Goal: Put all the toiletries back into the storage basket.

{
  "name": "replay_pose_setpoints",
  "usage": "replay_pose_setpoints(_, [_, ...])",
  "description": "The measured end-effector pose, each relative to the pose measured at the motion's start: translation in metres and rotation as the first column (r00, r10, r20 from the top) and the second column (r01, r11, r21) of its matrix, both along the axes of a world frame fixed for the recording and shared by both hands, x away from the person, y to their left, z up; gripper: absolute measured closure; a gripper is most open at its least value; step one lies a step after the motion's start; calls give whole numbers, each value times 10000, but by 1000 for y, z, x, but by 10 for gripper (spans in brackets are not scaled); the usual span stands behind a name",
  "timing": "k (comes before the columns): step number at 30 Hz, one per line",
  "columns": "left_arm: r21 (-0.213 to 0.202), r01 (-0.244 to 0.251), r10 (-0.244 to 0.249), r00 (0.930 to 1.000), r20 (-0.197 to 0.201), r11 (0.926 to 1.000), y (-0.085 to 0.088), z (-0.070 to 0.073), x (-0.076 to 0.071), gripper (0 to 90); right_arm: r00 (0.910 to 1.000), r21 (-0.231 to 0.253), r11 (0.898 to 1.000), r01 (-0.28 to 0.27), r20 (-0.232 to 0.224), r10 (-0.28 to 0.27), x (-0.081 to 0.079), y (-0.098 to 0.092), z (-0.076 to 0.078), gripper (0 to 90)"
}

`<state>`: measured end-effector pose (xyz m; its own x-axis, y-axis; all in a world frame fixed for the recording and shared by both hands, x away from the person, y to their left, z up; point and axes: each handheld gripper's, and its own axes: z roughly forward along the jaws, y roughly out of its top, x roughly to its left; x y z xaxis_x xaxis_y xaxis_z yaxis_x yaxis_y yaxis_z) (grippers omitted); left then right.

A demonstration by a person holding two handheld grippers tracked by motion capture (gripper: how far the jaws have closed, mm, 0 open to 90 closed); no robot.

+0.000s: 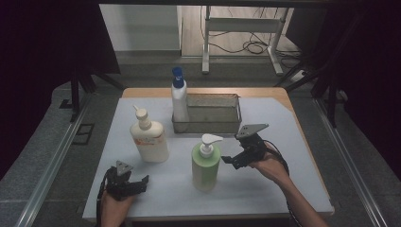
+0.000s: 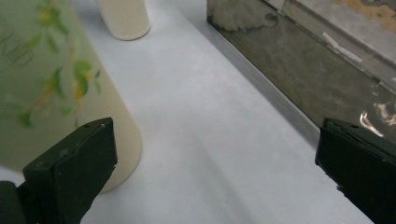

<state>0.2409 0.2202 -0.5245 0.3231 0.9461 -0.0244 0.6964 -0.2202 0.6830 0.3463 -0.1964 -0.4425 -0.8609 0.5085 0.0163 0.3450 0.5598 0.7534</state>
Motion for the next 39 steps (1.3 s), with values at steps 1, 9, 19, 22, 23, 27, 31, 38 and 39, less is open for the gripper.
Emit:
replay_pose_setpoints(1, [-3, -3, 3, 10000, 2, 10000, 0, 0, 0, 118, 10000, 37, 10000, -28, 1, 28, -2, -1, -1, 0])
replay_pose_setpoints(9, [-2, -3, 3, 10000, 4, 10000, 0, 0, 0, 118, 9993, 284, 9990, -350, 135, 347, -22, -7, -3, 0])
replay_pose_setpoints(19, [-1, -5, 5, 10000, 9, 10000, 0, 0, 0, 118, 9954, 580, 9940, -925, -186, 937, -45, 0, 1, 0])
replay_pose_setpoints(22, [-1, -5, 5, 10000, 6, 10000, 0, 0, 0, 118, 9936, 622, 9922, -1078, -261, 1096, -49, 4, 2, 0])
replay_pose_setpoints(23, [0, -6, 6, 10000, 8, 10000, 0, 0, 0, 119, 9930, 701, 9912, -1120, -295, 1143, -51, 6, 3, 0])
replay_pose_setpoints(27, [-1, -5, 5, 10000, 8, 10000, 0, 0, 0, 119, 9923, 835, 9897, -1161, -328, 1192, -55, 13, 5, 0])
replay_pose_setpoints(31, [-4, -4, 4, 10000, 5, 10000, 0, 0, 0, 118, 9919, 919, 9881, -1231, -191, 1254, -56, 19, 7, 0])
replay_pose_setpoints(38, [-5, -4, 4, 10000, 0, 10000, 0, 0, 0, 119, 9894, 762, 9865, -1449, 11, 1453, -57, 31, 11, 0])
replay_pose_setpoints(39, [-7, -5, 5, 10000, -1, 10000, 0, 0, 0, 118, 9894, 737, 9867, -1450, 32, 1452, -57, 33, 11, 0])
